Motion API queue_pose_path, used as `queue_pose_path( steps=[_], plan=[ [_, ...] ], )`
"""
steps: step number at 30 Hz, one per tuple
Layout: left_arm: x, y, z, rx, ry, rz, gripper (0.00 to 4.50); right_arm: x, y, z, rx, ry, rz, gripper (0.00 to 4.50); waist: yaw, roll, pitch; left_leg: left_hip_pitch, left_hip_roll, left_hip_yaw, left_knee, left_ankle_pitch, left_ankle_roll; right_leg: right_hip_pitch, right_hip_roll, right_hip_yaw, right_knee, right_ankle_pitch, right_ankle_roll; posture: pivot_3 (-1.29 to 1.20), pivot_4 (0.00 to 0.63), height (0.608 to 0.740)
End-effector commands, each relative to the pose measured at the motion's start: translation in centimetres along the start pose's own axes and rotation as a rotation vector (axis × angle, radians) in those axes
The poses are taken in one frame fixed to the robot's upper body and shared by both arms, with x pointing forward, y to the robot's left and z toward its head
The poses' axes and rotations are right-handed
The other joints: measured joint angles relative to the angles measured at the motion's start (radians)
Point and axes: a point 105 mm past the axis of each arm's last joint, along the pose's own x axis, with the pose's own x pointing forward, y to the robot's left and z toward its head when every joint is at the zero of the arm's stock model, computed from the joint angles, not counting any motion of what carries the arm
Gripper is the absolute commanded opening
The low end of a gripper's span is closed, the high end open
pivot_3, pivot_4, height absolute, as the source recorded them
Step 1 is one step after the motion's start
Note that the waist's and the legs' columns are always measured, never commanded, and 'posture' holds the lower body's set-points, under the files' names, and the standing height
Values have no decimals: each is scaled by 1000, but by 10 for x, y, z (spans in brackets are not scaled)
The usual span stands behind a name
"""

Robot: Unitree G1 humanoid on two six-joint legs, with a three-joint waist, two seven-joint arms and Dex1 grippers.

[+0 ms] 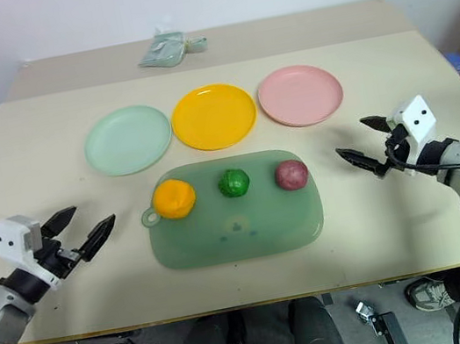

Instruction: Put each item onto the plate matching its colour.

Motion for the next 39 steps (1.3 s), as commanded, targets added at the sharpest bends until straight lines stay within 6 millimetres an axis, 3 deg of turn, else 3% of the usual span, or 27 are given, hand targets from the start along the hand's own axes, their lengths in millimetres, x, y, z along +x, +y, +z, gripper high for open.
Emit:
queue_pose_path(
  steps=[1, 9, 13, 17, 21, 26, 30, 37, 39],
  plan=[
    [3, -1, 7, 19, -18, -23, 4500, -5, -1, 4, -8, -34, -22, 4445, 0, 0, 0, 0, 0, 0, 0, 0, 0, 0, 0, 0, 0, 0, 0, 0, 150, 740],
    [5, -3, 12, 25, -20, -92, 4500, -17, 0, -6, 3, -35, -24, 4445, -1, 0, 0, 0, 0, 0, 0, 0, 0, 0, 1, 0, 0, 0, 0, 0, 150, 740],
    [12, -18, 21, -6, -28, -229, 4500, -24, 5, -10, -6, -29, -14, 4445, 4, 0, 0, 0, 0, 0, 1, 0, 0, 1, 1, 0, 0, 0, 0, 0, 150, 740],
    [22, -37, 18, 18, 20, -391, 4500, -32, 15, -10, -2, -31, -8, 4445, 2, 1, 0, 0, 0, 0, 0, 0, 0, 1, 1, 0, 0, 0, 0, 0, 150, 740],
    [38, -56, 21, 63, 39, -535, 4500, -52, 35, -3, 4, 1, 53, 4445, 12, 1, -1, 1, 0, 0, 1, 0, 0, 1, 3, 0, 0, 0, 0, 0, 150, 740],
    [58, -62, 13, 135, 84, -591, 4500, -62, 65, 3, 7, 30, 118, 4445, 22, 2, -1, 2, 1, 0, 1, 0, 0, 2, 3, 0, 1, 0, 0, 0, 150, 740],
    [80, -65, 5, 199, 107, -611, 4500, -60, 85, 9, 34, 10, 114, 4445, 25, 2, -1, 2, 1, 0, 1, 0, 0, 2, 4, 0, 1, 0, 0, 0, 150, 740],
    [101, -71, -2, 241, 108, -644, 4500, -47, 116, 16, 65, 4, 156, 4445, 23, 1, -1, 2, 0, 0, 1, 1, 0, 1, 4, 0, 2, 0, 0, 0, 150, 740],
    [103, -73, 1, 211, 93, -657, 3709, -43, 118, 18, 70, 0, 159, 4500, 23, 1, -1, 2, 0, 0, 1, 1, 0, 1, 4, 0, 2, 0, 0, 0, 150, 740]
  ],
)
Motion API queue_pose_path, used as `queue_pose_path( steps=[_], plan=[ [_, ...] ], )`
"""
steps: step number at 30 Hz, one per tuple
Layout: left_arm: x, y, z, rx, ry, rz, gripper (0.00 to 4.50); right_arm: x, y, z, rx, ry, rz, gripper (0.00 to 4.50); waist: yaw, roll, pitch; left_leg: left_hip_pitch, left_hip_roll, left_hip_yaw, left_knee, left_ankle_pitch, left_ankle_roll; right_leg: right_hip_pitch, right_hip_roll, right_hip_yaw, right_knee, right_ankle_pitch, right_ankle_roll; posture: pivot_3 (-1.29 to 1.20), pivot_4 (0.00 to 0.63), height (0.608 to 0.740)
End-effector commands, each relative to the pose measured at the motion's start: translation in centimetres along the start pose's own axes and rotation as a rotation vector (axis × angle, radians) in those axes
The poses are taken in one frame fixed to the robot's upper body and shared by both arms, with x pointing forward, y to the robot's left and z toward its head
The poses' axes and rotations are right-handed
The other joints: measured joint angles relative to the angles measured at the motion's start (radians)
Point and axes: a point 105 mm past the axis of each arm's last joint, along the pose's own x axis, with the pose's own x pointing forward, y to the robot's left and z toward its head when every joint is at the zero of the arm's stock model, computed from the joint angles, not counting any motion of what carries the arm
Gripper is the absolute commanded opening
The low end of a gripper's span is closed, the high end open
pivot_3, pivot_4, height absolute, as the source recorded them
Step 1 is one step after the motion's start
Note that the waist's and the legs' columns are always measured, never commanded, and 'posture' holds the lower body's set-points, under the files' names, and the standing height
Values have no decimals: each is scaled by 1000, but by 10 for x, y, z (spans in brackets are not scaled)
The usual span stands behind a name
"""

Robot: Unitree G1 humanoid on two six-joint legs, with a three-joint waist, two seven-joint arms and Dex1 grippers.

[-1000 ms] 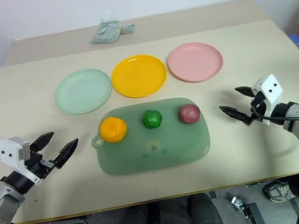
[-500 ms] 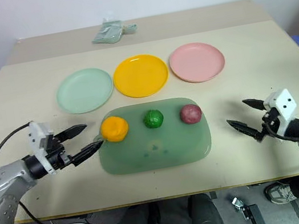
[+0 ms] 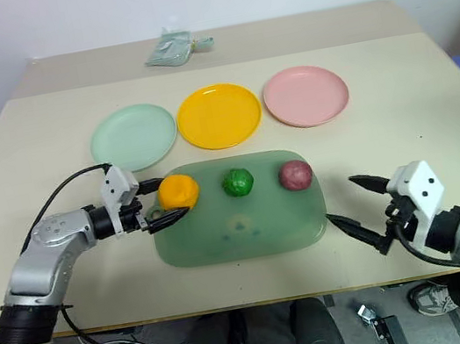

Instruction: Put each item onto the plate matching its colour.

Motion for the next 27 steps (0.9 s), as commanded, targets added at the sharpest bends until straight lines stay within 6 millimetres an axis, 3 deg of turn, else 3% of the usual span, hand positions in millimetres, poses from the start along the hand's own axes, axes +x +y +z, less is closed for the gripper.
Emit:
queue_pose_path(
  steps=[1, 5, 7, 9, 11, 14, 18, 21, 23, 27],
  plan=[
    [2, 0, 11, 20, -41, -22, 3345, 7, 6, 11, -9, -35, 10, 4500, 0, 0, 0, 0, 0, 0, 0, 0, 0, 0, 0, 0, 0, 0, 0, 0, 150, 740],
    [0, 4, 17, 16, -75, 6, 3248, 12, 5, 13, -11, -39, 13, 4500, 1, 0, 0, 0, 0, 0, 1, 0, 0, 0, 0, 0, 1, 0, 0, 0, 150, 740],
    [2, 18, 36, 5, -157, 74, 3248, 15, 3, 16, -15, -51, 15, 4500, 4, -1, 0, 0, 0, 0, 1, 0, 0, 0, 0, 0, 1, 0, 0, 0, 150, 740],
    [10, 43, 60, 39, -221, 216, 3248, 18, 1, 19, -17, -65, 18, 4500, 13, -2, 1, -1, -1, 0, 3, 0, 1, 0, 0, -1, 2, 0, 0, 0, 150, 740],
    [27, 69, 80, 51, -226, 352, 3248, 21, 1, 22, -19, -78, 28, 4500, 30, -4, 2, -3, -1, -2, 8, 0, 1, -1, 1, -2, 5, 0, 0, 0, 150, 740],
    [60, 91, 98, 35, -194, 438, 3248, 26, -1, 25, -26, -91, 36, 4500, 31, -4, 1, -4, -2, -3, 13, -2, 4, 1, 2, -2, 7, 0, 1, 0, 150, 740],
    [104, 95, 102, 44, -101, 422, 3248, 31, -2, 29, -34, -108, 37, 4500, 26, -6, 1, -4, -4, -1, 14, -4, 8, 2, 1, -2, 6, 0, 2, 0, 150, 740],
    [117, 99, 99, 3, -67, 438, 3248, 33, -1, 31, -38, -118, 33, 4500, 19, -8, 3, -5, -4, 1, 14, -5, 10, 0, 1, -1, 6, -1, 7, 0, 150, 740],
    [121, 97, 104, -33, -96, 416, 4301, 32, 1, 31, -35, -123, 22, 4500, 15, -9, 4, -6, -3, 2, 13, -5, 10, -2, 1, -1, 7, -1, 7, 0, 150, 740],
    [116, 97, 109, -52, -160, 369, 4476, 27, 5, 28, -21, -120, -6, 4500, 18, -10, 4, -6, -3, 2, 14, -5, 9, -2, 0, -1, 6, -1, 7, 0, 150, 740]
  ],
)
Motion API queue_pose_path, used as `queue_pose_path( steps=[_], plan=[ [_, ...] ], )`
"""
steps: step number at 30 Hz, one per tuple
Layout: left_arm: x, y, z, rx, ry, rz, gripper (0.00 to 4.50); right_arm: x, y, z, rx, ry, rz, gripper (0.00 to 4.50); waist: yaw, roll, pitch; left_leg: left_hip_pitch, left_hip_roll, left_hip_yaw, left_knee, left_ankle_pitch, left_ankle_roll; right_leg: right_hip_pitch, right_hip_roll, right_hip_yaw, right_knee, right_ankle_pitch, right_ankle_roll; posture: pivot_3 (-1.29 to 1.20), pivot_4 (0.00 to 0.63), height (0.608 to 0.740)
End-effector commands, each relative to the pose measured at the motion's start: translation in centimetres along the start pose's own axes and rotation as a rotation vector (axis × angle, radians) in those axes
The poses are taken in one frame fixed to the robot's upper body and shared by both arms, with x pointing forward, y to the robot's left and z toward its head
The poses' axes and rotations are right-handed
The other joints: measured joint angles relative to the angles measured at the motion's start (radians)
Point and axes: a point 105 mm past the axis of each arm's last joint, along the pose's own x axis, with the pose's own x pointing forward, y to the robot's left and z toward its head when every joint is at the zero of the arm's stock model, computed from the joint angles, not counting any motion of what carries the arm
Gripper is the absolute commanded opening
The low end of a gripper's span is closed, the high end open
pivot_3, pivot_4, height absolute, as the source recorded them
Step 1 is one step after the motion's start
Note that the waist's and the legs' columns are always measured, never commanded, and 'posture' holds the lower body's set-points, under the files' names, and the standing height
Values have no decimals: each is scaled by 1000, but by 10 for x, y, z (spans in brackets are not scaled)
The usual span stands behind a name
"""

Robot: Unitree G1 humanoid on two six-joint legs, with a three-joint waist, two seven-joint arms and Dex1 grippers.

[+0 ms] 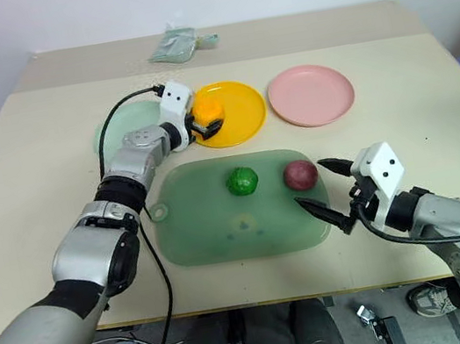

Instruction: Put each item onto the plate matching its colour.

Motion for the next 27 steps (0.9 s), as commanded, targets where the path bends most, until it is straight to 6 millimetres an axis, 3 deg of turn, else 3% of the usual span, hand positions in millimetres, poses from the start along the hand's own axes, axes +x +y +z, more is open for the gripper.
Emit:
queue_pose_path(
  steps=[1, 6, 10, 13, 19, 23, 27],
  plan=[
    [-9, 8, 32, -5, -132, -41, 4476, -5, 5, 10, -28, -39, -18, 4500, 2, 0, 0, 0, 0, 0, 0, 0, 0, 0, 0, 0, 0, 0, 0, 0, 150, 740],
    [-43, 7, 47, 21, -275, -164, 4476, -8, 6, 9, -21, -35, -28, 4500, 4, 0, 0, 0, 0, 0, 1, 0, -1, 0, -1, 0, 0, 0, 0, 0, 150, 740],
    [-84, -48, 25, 157, -214, -514, 4476, -6, 3, 9, -17, -29, -24, 4500, -11, 1, -1, 0, 0, -1, 1, 1, -2, 0, 0, 1, 0, 0, 0, 0, 150, 740],
    [-98, -76, 4, 254, -131, -659, 4476, -4, 3, 9, -16, -25, -8, 4500, -5, 1, -1, 1, 0, -2, 1, 1, -3, 2, 0, 0, 0, 0, 0, 0, 150, 740],
    [-86, -102, -22, 384, -28, -756, 4476, -3, 5, 11, -15, -19, 7, 4500, 9, 1, -1, 3, 0, -3, 2, 1, -2, 4, 0, 1, 0, 0, -1, 0, 150, 740],
    [-75, -109, -25, 405, -24, -765, 4476, -6, 7, 10, -10, -19, -6, 4500, 9, 1, -1, 2, 0, -2, 1, 1, -2, 3, 0, 1, 0, 0, -1, 0, 150, 740],
    [-68, -111, -22, 371, -53, -759, 3280, -7, 9, 9, -7, -21, -18, 4500, 8, 1, -1, 2, 0, -2, 2, 0, -1, 3, 0, 1, 0, 0, -1, 0, 150, 740]
  ],
)
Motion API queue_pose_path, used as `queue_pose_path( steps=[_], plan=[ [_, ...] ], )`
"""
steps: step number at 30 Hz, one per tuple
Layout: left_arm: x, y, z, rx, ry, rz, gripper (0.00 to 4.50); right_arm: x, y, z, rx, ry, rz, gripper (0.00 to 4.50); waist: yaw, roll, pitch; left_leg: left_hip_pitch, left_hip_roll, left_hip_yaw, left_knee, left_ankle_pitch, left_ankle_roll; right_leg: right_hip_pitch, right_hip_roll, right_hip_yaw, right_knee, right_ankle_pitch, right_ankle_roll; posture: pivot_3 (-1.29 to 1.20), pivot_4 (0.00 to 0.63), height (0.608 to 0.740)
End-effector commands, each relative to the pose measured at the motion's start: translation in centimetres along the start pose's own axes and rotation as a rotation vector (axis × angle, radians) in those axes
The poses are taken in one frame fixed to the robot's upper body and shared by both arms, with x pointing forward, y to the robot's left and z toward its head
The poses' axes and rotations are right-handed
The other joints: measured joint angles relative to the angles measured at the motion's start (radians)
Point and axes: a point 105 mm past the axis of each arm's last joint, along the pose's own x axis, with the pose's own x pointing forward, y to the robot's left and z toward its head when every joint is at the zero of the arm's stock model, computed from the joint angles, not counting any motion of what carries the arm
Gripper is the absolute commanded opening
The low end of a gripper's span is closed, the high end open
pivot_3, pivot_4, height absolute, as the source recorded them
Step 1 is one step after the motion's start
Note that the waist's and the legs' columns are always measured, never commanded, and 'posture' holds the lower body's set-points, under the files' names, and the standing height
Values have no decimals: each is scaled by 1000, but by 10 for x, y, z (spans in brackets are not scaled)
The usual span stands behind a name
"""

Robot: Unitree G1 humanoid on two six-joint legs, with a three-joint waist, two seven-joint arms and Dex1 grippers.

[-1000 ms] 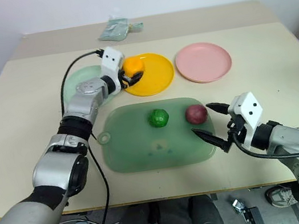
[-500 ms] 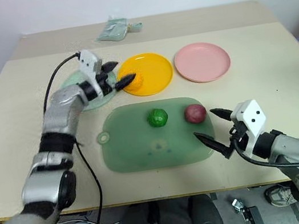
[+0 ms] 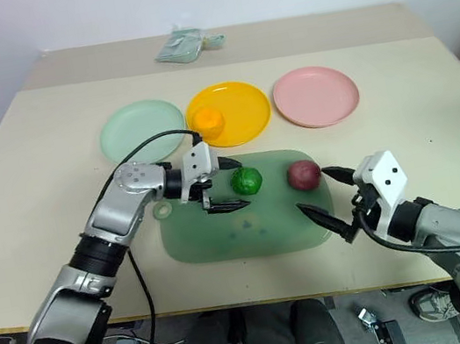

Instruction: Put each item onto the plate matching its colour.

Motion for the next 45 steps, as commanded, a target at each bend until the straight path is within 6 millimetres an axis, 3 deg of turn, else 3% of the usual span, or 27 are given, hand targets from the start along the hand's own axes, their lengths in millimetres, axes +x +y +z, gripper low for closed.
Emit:
queue_pose_path(
  steps=[1, 4, 7, 11, 14, 17, 19, 24, 27, 30, 31, 35, 39, 42, 45],
  plan=[
    [0, 5, 13, 42, -42, 15, 2780, -2, 4, 11, -30, -40, -9, 4500, -1, 0, 0, 0, 0, 0, 0, 0, 0, 0, 0, 0, 0, 0, 0, 0, 150, 740],
    [-5, 10, 10, 42, -35, 63, 1508, -2, 4, 11, -31, -40, -12, 4500, -1, 0, 0, 0, 0, 0, 0, 0, 0, -1, 0, 0, 0, 0, 0, 0, 150, 740],
    [-29, 33, 16, -7, -97, 259, 1508, -1, 3, 12, -38, -47, -20, 4500, -2, 0, 0, 0, 0, 0, 0, 0, 1, -1, 0, 0, 0, 0, 0, 0, 150, 740],
    [-89, 74, 14, -136, -171, 672, 1508, 1, 2, 15, -41, -54, -17, 4500, -4, 0, 0, 0, 1, 0, 0, 0, 0, -1, 0, 1, 0, 0, 0, 0, 150, 740],
    [-137, 97, -6, -260, -142, 983, 1508, 5, 2, 16, -41, -61, -1, 4500, -2, 0, 0, 0, 1, 0, 0, 0, 0, -1, 0, 1, 0, 0, 0, 0, 150, 740],
    [-165, 109, -32, -353, -52, 1196, 1508, 11, 2, 21, -30, -86, 32, 4500, 2, 0, 0, 0, 0, -1, 0, 0, 0, 0, 0, 0, 0, 0, 0, 0, 150, 740],
    [-175, 112, -48, -391, 29, 1276, 1508, 15, 5, 26, -16, -107, 74, 4500, 3, -1, 0, 0, 0, -1, 0, 0, 0, 0, 0, 0, 0, 0, 0, 0, 150, 740],
    [-167, 121, -60, -441, 68, 1267, 1508, 22, 10, 29, -31, -112, 140, 4500, 3, -2, 0, 0, -1, -1, 0, 0, -1, 0, 0, -1, 0, 0, 0, 0, 150, 740],
    [-166, 125, -60, -460, 34, 1258, 2644, 24, 10, 27, -38, -111, 142, 4500, -1, -2, 0, 0, -1, -1, 0, 0, -1, 0, 0, -1, 0, 0, 0, 0, 150, 740],
    [-170, 127, -48, -422, -9, 1251, 4144, 22, 6, 26, -58, -106, 116, 4500, -2, -2, 0, 0, 0, 0, 0, 0, -1, -1, 0, -1, 1, 0, 0, 0, 150, 740],
    [-172, 127, -44, -404, -28, 1250, 4490, 22, 4, 26, -65, -106, 99, 4500, -2, -2, 0, 0, 0, 0, 0, 1, -1, -1, 0, -1, 1, 0, 0, 0, 150, 740],
    [-193, 120, -33, -345, -67, 1276, 4490, 22, -6, 25, -83, -97, 43, 4500, -4, -2, 0, 0, 0, 0, 0, 1, -2, -1, 0, -1, 0, 0, 0, 0, 150, 740],
    [-207, 98, -20, -166, -41, 1213, 4490, 29, -17, 19, -89, -65, -2, 4500, -15, -2, 0, 0, 0, 0, -1, 1, -3, -2, 0, 0, 1, 0, 0, 0, 150, 740],
    [-185, 67, -2, -109, -122, 975, 4490, 34, -21, 13, -61, -28, 10, 4500, -23, -2, 0, 0, 0, 0, -1, 1, -3, -2, 0, 0, 0, 0, 0, 0, 150, 740],
    [-142, 8, 7, -107, -142, 596, 4490, 43, -28, 4, -100, 11, -16, 4500, -26, -2, 0, 0, 0, -1, -1, 1, -3, 0, -1, 0, -1, 0, 0, 0, 150, 740]
  ],
)
